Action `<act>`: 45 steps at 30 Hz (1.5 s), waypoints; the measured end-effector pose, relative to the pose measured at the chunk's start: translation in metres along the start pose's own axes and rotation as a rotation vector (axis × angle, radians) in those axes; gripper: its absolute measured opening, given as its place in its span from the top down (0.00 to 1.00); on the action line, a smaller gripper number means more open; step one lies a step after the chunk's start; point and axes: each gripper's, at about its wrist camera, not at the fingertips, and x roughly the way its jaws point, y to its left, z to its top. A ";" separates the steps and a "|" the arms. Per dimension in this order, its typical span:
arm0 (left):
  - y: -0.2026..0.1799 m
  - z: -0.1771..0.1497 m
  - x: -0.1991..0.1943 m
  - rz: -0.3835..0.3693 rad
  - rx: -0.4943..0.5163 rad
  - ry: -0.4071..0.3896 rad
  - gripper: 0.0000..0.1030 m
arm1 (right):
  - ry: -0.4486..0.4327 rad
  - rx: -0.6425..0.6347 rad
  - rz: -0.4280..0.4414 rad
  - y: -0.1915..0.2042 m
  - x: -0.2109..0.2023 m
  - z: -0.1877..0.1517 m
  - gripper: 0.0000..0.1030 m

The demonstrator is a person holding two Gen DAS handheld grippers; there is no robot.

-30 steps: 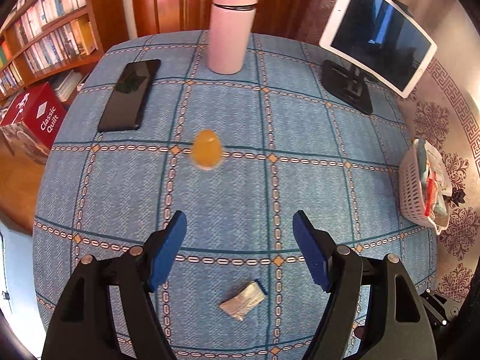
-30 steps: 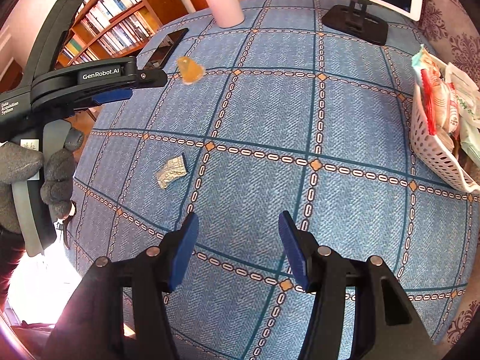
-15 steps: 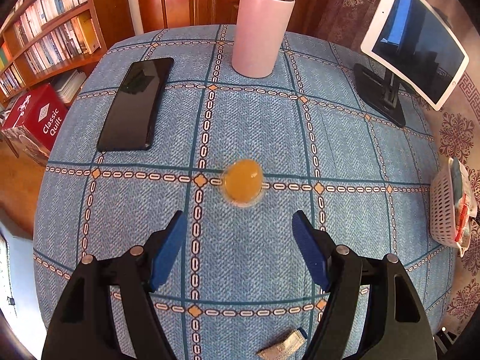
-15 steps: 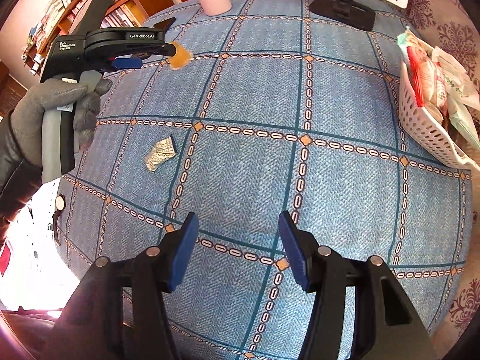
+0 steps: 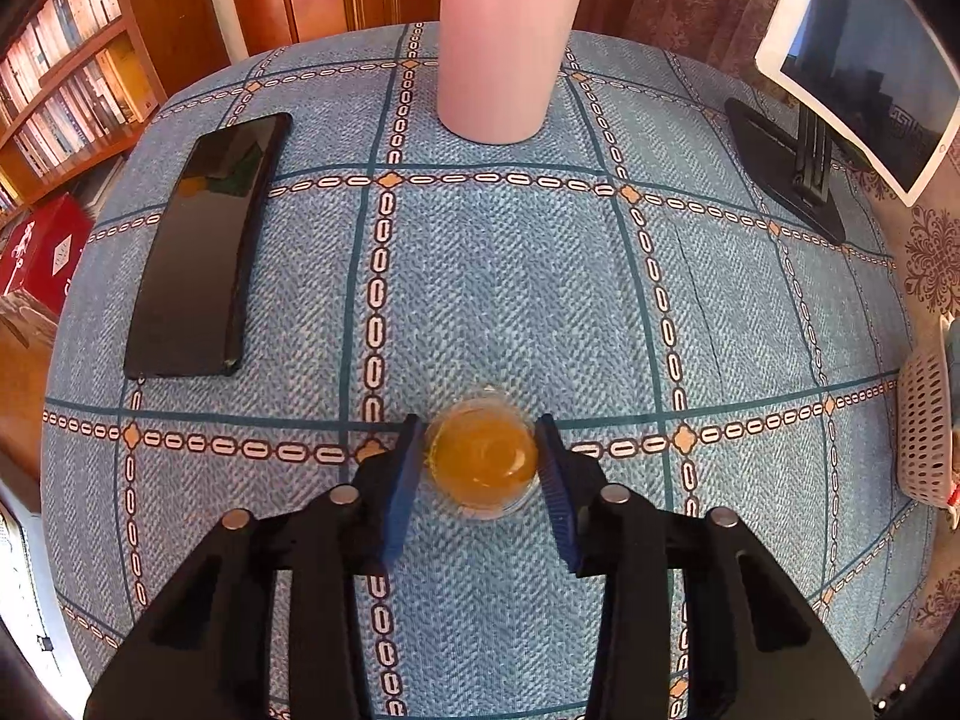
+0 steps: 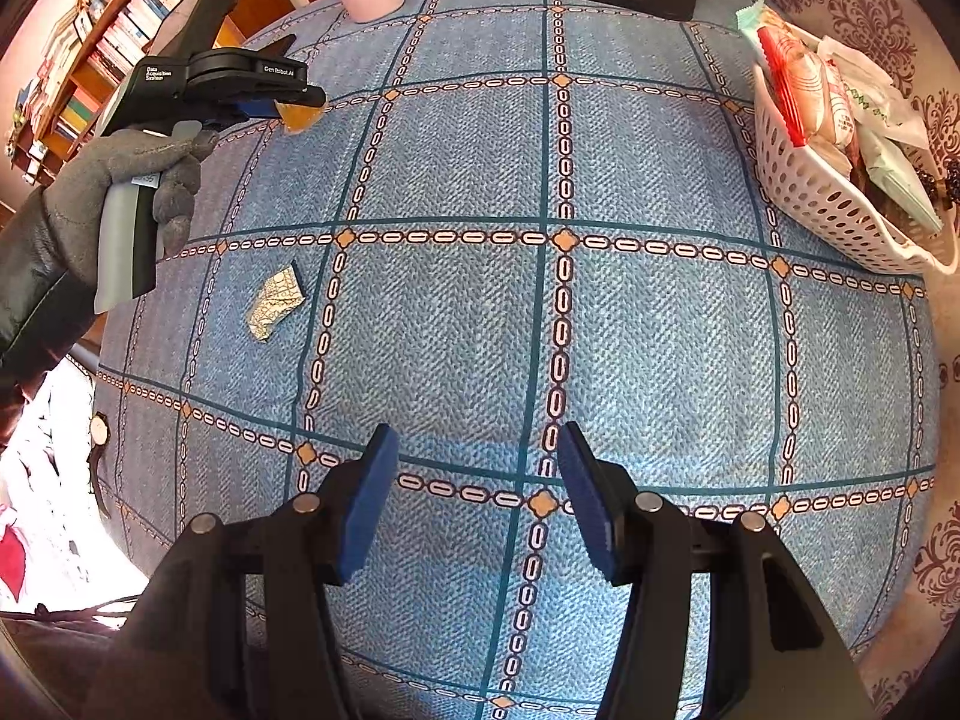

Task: Organize snacks
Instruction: 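Move the left tool to the orange jelly cup and close on it, then lift the jelly cup with the left tool while the right tool grasps the foil snack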

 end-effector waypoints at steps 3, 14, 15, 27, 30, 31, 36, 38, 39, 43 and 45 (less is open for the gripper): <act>-0.002 -0.002 -0.002 -0.006 0.018 -0.002 0.65 | -0.003 -0.021 0.008 0.011 0.003 0.008 0.46; 0.034 -0.018 -0.043 -0.057 -0.037 -0.052 0.79 | 0.010 -0.220 0.096 0.089 0.032 0.047 0.46; 0.038 -0.019 -0.047 -0.060 -0.043 -0.059 0.80 | 0.019 -0.235 0.105 0.096 0.037 0.050 0.46; 0.079 -0.041 -0.072 -0.051 -0.130 -0.078 0.79 | 0.090 -0.220 0.153 0.139 0.087 0.075 0.46; 0.090 -0.048 -0.072 -0.039 -0.153 -0.069 0.77 | 0.057 -0.313 0.043 0.158 0.090 0.074 0.54; 0.093 -0.050 -0.071 -0.032 -0.159 -0.066 0.73 | 0.047 -0.341 0.012 0.162 0.090 0.072 0.58; 0.101 -0.055 -0.065 -0.034 -0.200 -0.049 0.59 | 0.032 -0.360 -0.027 0.161 0.085 0.061 0.74; 0.099 -0.054 -0.062 -0.041 -0.208 -0.053 0.40 | 0.033 -0.337 -0.020 0.153 0.080 0.059 0.75; 0.096 -0.053 -0.061 -0.046 -0.203 -0.055 0.40 | 0.034 -0.325 -0.015 0.149 0.078 0.058 0.75; 0.076 -0.049 -0.051 -0.070 -0.150 -0.045 0.40 | 0.044 -0.268 0.011 0.130 0.072 0.054 0.75; 0.064 -0.047 -0.045 -0.076 -0.119 -0.034 0.40 | 0.045 -0.252 0.026 0.124 0.069 0.052 0.75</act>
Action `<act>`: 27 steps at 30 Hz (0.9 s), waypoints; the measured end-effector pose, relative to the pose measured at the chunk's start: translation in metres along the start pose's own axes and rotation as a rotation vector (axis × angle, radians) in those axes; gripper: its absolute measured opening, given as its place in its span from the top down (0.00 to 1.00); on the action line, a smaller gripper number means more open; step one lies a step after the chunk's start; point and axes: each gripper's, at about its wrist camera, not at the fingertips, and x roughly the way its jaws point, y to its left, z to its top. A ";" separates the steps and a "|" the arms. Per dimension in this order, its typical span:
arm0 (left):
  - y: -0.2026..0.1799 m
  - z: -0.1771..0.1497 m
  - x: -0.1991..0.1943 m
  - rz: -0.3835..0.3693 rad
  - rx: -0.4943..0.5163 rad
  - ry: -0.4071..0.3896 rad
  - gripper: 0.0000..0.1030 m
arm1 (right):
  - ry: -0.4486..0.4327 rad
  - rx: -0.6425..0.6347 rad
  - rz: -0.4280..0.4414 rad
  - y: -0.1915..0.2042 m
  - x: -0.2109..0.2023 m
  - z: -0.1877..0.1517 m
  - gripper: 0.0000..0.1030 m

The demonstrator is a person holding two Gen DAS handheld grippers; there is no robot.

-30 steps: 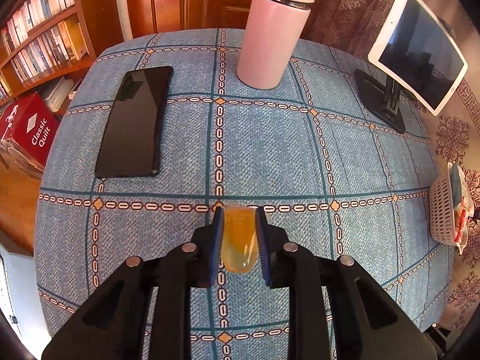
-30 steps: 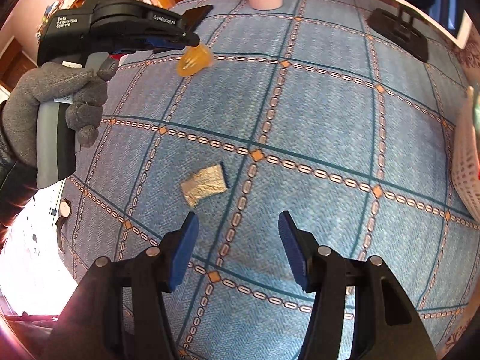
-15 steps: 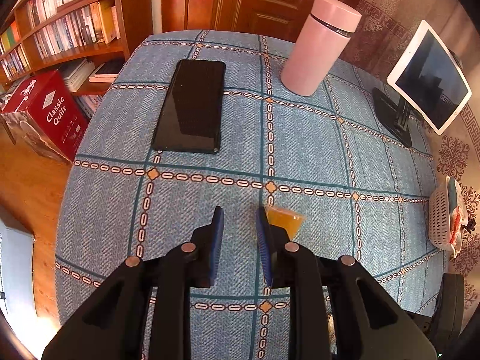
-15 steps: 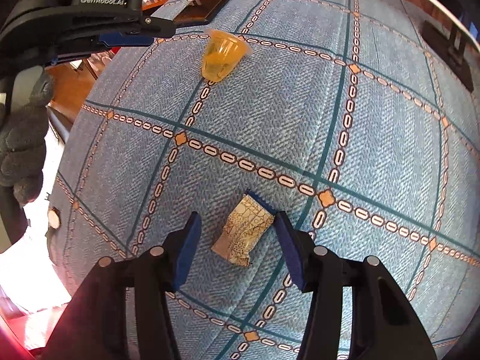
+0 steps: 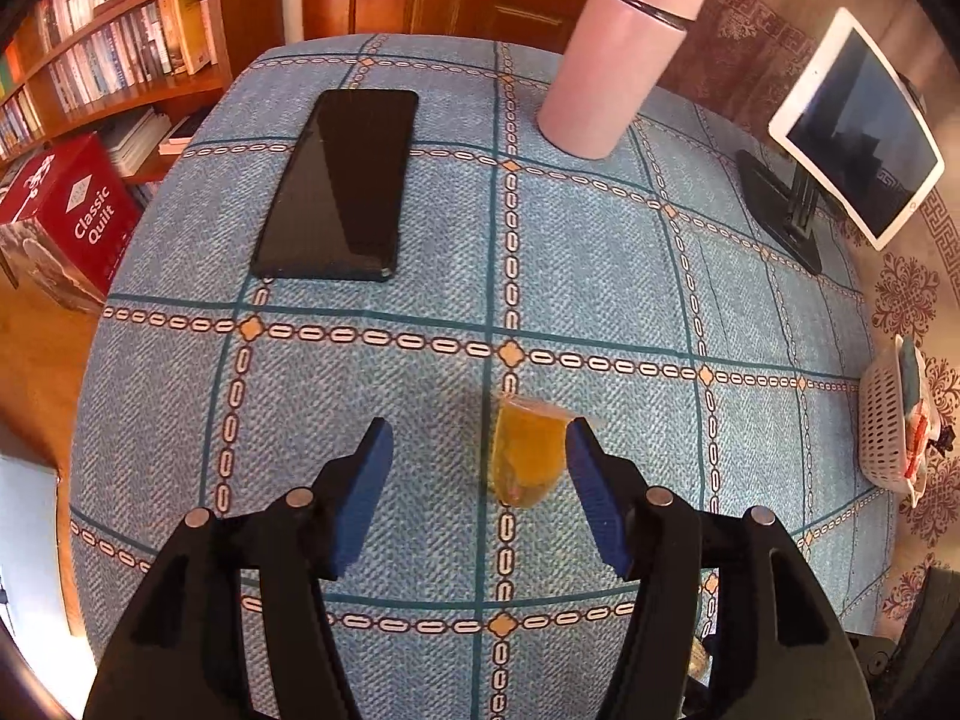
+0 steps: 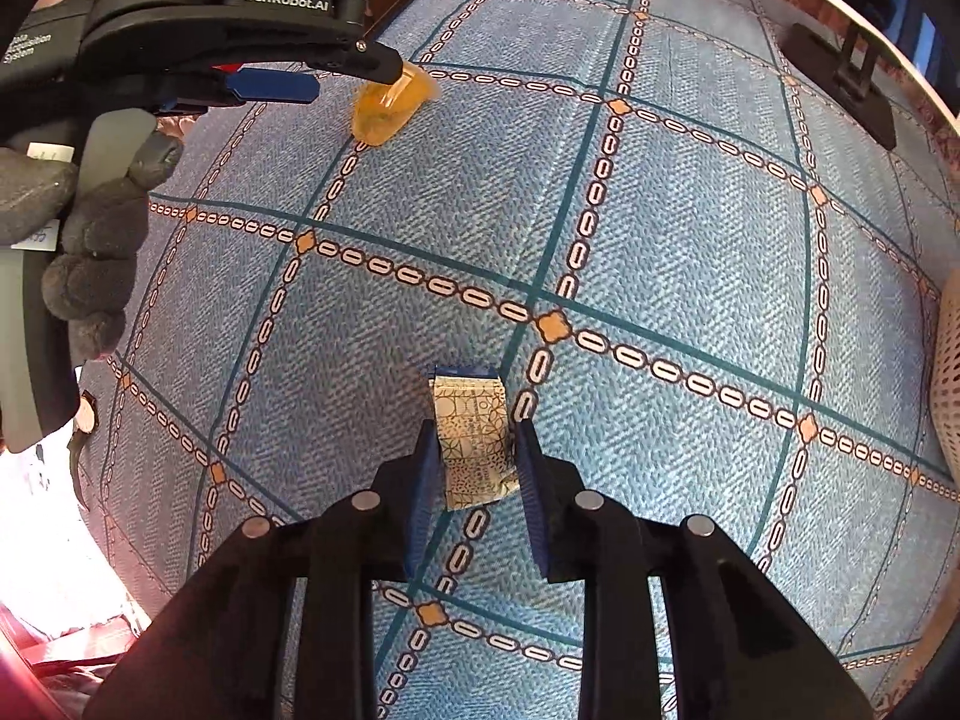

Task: Organize snacks
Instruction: 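Lift the jelly cup with the left tool while the right tool grasps the foil snack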

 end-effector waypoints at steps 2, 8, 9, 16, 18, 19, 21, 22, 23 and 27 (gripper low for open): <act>-0.009 0.001 0.006 -0.013 0.022 0.010 0.40 | -0.001 0.005 0.006 -0.005 -0.001 -0.001 0.75; -0.029 0.005 0.026 -0.001 0.084 0.051 0.40 | -0.007 0.024 0.022 -0.017 -0.008 -0.008 0.75; -0.031 0.005 0.028 0.003 0.087 0.060 0.40 | -0.007 0.027 0.023 -0.020 -0.008 -0.009 0.75; -0.034 0.008 0.037 0.010 0.062 0.066 0.57 | -0.016 0.038 0.040 -0.025 -0.014 -0.010 0.75; -0.034 0.011 0.037 0.001 0.055 0.068 0.59 | -0.026 0.046 0.048 -0.032 -0.023 -0.010 0.75; -0.034 0.010 0.035 -0.006 0.056 0.062 0.59 | -0.031 0.054 0.057 -0.033 -0.025 -0.009 0.75; -0.037 0.009 0.030 -0.015 0.062 0.042 0.59 | -0.040 0.076 0.083 -0.037 -0.033 -0.007 0.75; -0.037 0.009 0.026 -0.020 0.062 0.036 0.59 | -0.045 0.088 0.091 -0.041 -0.037 -0.007 0.75; -0.037 0.008 0.023 -0.025 0.057 0.030 0.59 | -0.049 0.100 0.099 -0.046 -0.040 -0.008 0.75; -0.037 0.007 0.008 -0.041 0.046 0.005 0.59 | -0.050 0.129 0.109 -0.065 -0.048 -0.015 0.75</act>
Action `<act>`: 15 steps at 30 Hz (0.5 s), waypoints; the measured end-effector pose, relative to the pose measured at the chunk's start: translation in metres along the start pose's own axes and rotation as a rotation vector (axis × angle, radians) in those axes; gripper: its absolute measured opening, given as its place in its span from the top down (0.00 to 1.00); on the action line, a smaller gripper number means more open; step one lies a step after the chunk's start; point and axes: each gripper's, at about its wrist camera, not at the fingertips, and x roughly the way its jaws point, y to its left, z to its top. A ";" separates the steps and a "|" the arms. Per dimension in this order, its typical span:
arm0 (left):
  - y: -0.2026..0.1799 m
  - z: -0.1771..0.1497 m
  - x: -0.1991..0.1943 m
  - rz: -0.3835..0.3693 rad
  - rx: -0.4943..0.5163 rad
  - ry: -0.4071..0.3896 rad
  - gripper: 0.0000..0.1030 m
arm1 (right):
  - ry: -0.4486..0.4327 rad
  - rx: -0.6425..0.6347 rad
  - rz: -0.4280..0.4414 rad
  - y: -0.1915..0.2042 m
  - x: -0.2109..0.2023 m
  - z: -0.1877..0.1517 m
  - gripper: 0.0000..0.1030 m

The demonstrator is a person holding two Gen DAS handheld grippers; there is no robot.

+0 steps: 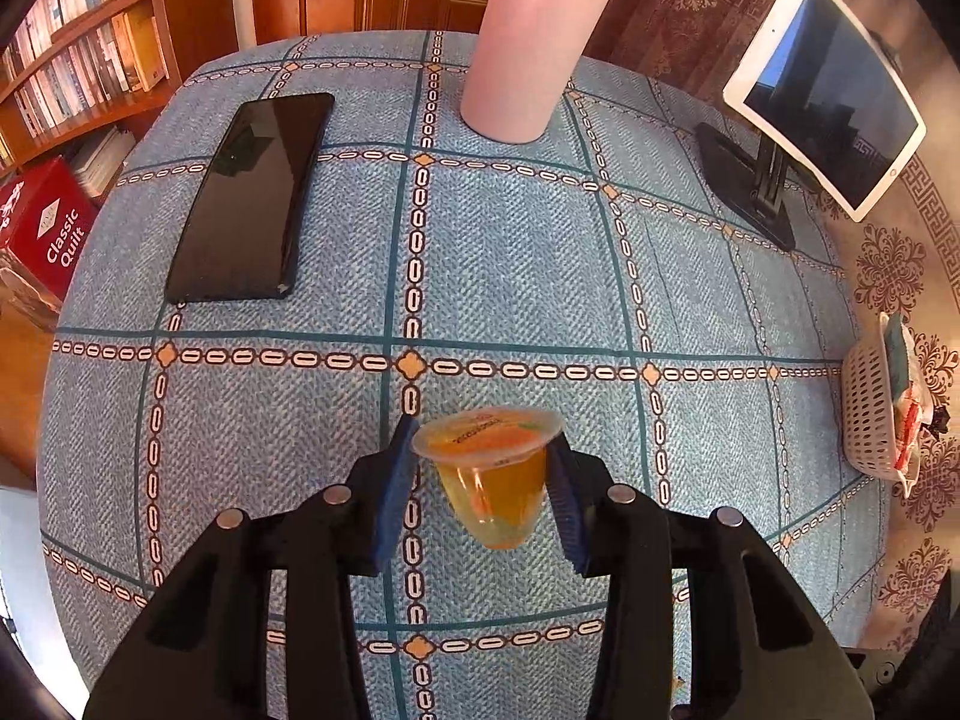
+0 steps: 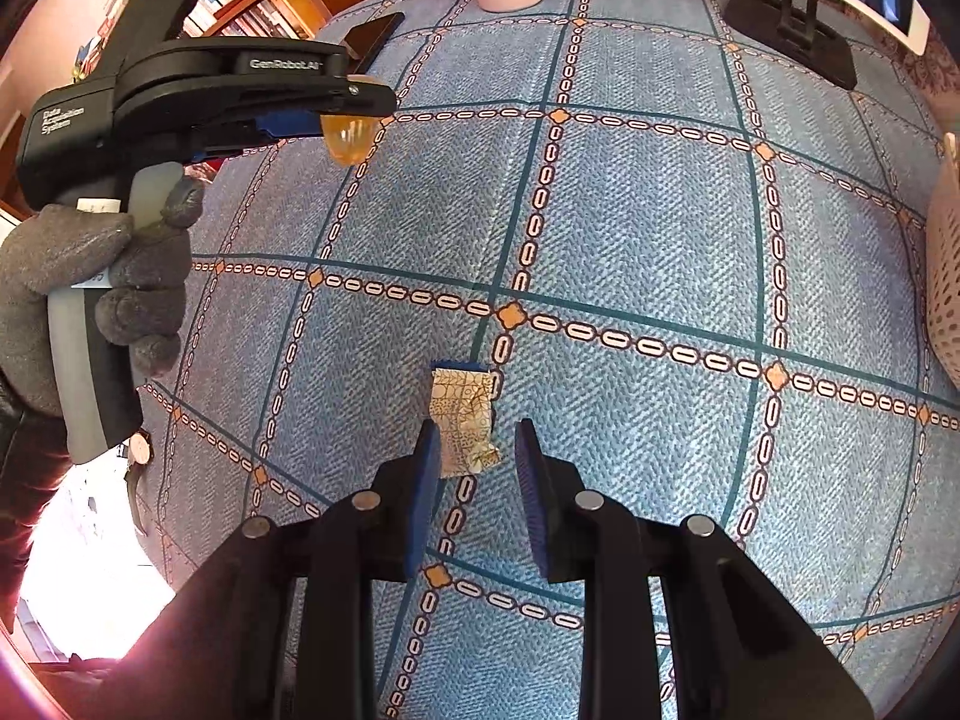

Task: Organize snacks
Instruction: 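Lift the jelly cup with the left tool while the right tool grasps the foil snack, then carry the foil snack into the basket with the right tool while the left holds the jelly cup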

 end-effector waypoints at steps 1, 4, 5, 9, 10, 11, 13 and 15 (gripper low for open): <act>-0.001 0.000 -0.005 -0.003 0.000 -0.008 0.59 | 0.004 0.003 -0.004 -0.003 0.000 -0.002 0.75; -0.001 -0.002 -0.018 -0.012 0.000 -0.029 0.59 | 0.020 0.033 0.010 -0.010 0.004 -0.003 0.74; 0.001 0.000 -0.019 -0.012 0.001 -0.033 0.59 | 0.029 0.043 0.023 -0.011 0.006 -0.002 0.73; -0.002 -0.003 -0.026 -0.008 0.005 -0.040 0.59 | 0.047 0.003 0.020 -0.004 0.017 0.001 0.72; -0.003 -0.004 -0.027 -0.006 0.005 -0.041 0.59 | 0.053 -0.009 0.013 -0.002 0.020 0.002 0.72; -0.003 -0.005 -0.028 -0.004 0.004 -0.042 0.59 | 0.059 -0.022 -0.001 0.001 0.024 0.003 0.72; -0.003 -0.008 -0.031 0.003 0.002 -0.042 0.59 | 0.057 -0.064 -0.053 0.008 0.029 0.005 0.72; -0.002 -0.011 -0.032 0.008 -0.001 -0.040 0.59 | 0.050 -0.133 -0.106 0.018 0.029 0.005 0.72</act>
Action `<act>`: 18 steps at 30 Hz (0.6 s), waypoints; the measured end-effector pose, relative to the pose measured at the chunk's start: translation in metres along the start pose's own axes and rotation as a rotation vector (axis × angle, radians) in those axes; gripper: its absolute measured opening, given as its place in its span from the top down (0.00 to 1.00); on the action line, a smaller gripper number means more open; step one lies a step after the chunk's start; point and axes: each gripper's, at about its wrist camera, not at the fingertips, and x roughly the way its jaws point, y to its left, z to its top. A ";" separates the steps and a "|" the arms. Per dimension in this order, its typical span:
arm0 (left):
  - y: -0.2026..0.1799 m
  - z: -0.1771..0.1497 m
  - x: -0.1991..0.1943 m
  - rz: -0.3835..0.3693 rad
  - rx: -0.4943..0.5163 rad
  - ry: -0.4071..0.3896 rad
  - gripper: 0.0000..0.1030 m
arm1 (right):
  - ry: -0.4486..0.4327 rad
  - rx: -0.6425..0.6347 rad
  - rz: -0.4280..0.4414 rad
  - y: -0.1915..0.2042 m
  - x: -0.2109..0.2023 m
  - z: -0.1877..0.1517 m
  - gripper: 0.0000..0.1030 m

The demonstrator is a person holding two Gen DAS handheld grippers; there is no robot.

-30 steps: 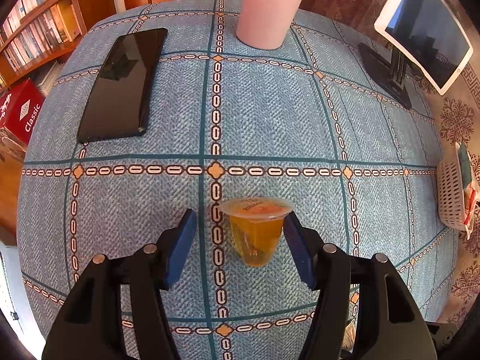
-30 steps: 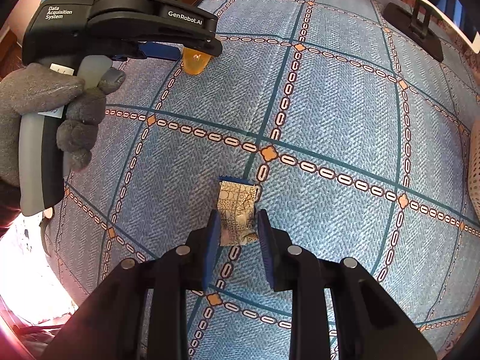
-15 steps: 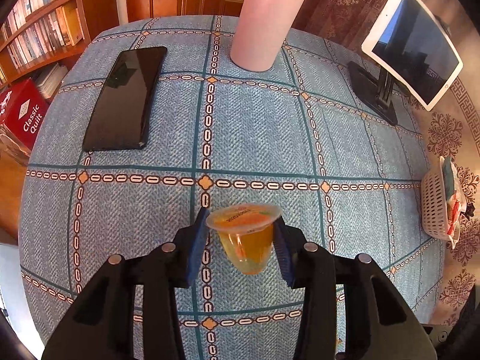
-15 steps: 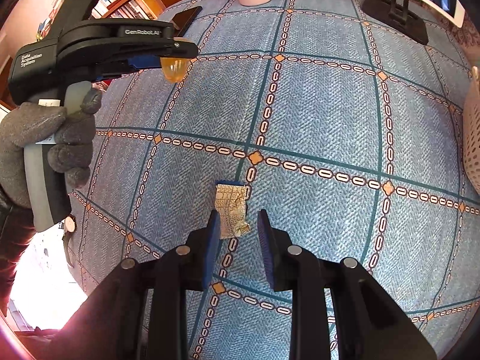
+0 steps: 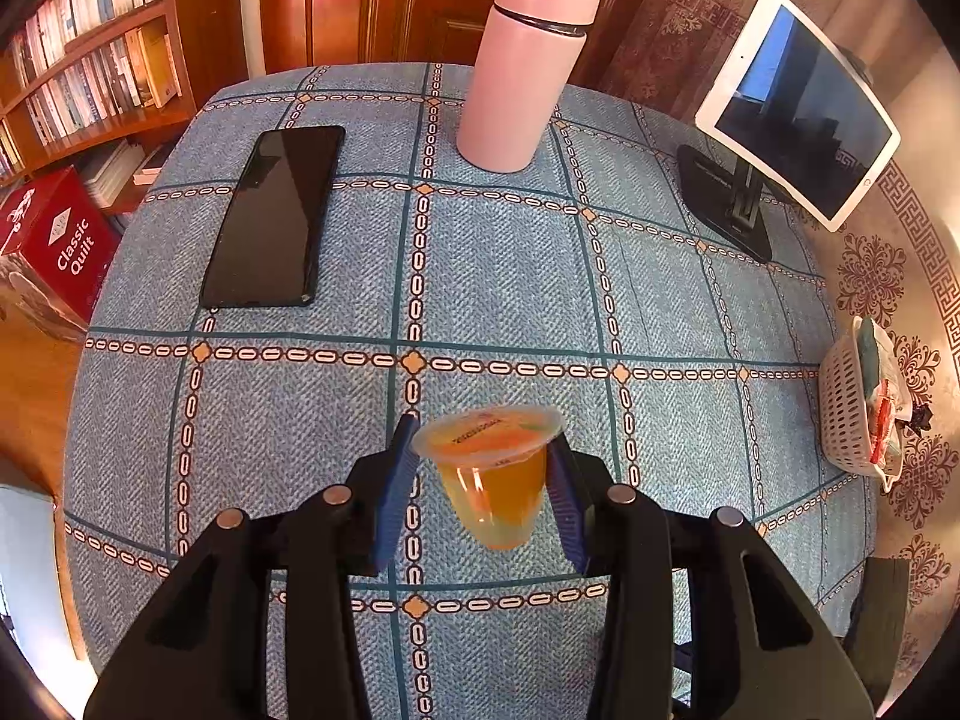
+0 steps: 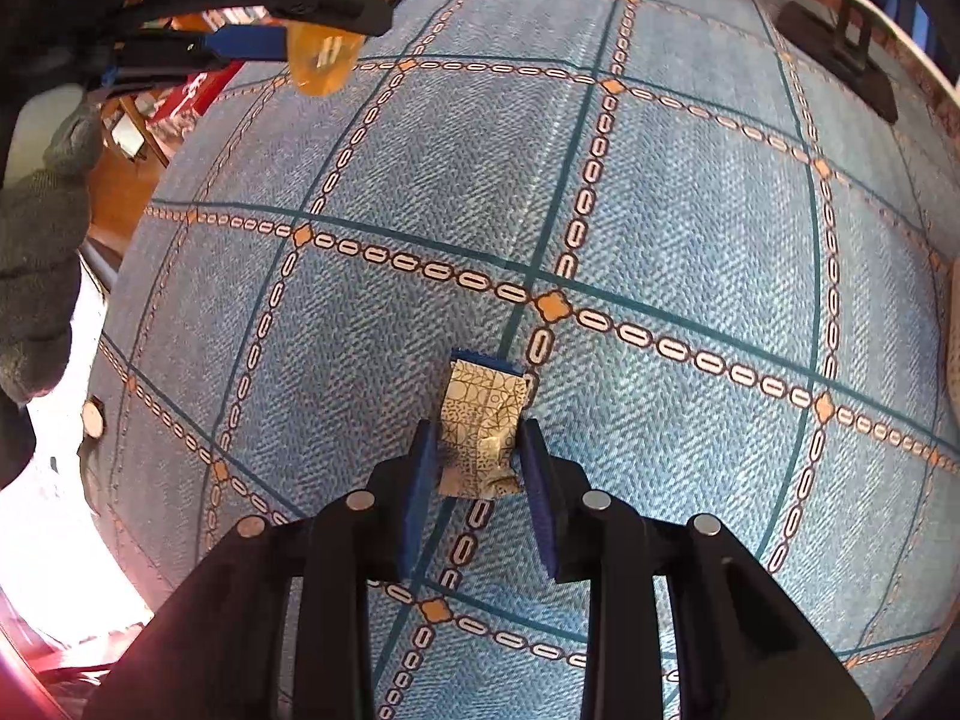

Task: Organize snacks
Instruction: 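Carry the foil snack into the basket with the right tool while the left holds the jelly cup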

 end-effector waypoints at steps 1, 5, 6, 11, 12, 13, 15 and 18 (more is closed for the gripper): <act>0.001 -0.001 -0.001 0.002 -0.002 0.000 0.59 | -0.002 -0.020 -0.019 0.002 0.000 -0.001 0.73; 0.002 -0.004 -0.004 0.006 -0.010 -0.001 0.59 | -0.001 0.060 0.065 -0.015 -0.010 -0.008 0.76; 0.002 -0.004 -0.005 0.006 -0.011 -0.003 0.59 | -0.004 0.098 0.100 -0.022 -0.014 -0.010 0.76; -0.006 -0.005 -0.009 -0.007 -0.002 -0.013 0.59 | -0.045 0.249 0.181 -0.067 -0.045 -0.026 0.76; -0.009 -0.005 -0.010 -0.011 0.002 -0.015 0.59 | -0.057 0.266 0.179 -0.073 -0.050 -0.027 0.76; -0.013 -0.005 -0.011 -0.014 0.007 -0.017 0.59 | -0.069 0.281 0.176 -0.080 -0.057 -0.031 0.76; -0.020 -0.005 -0.012 -0.020 0.017 -0.022 0.59 | -0.089 0.309 0.167 -0.092 -0.067 -0.034 0.76; -0.034 -0.005 -0.014 -0.029 0.036 -0.025 0.59 | -0.119 0.345 0.155 -0.102 -0.076 -0.042 0.76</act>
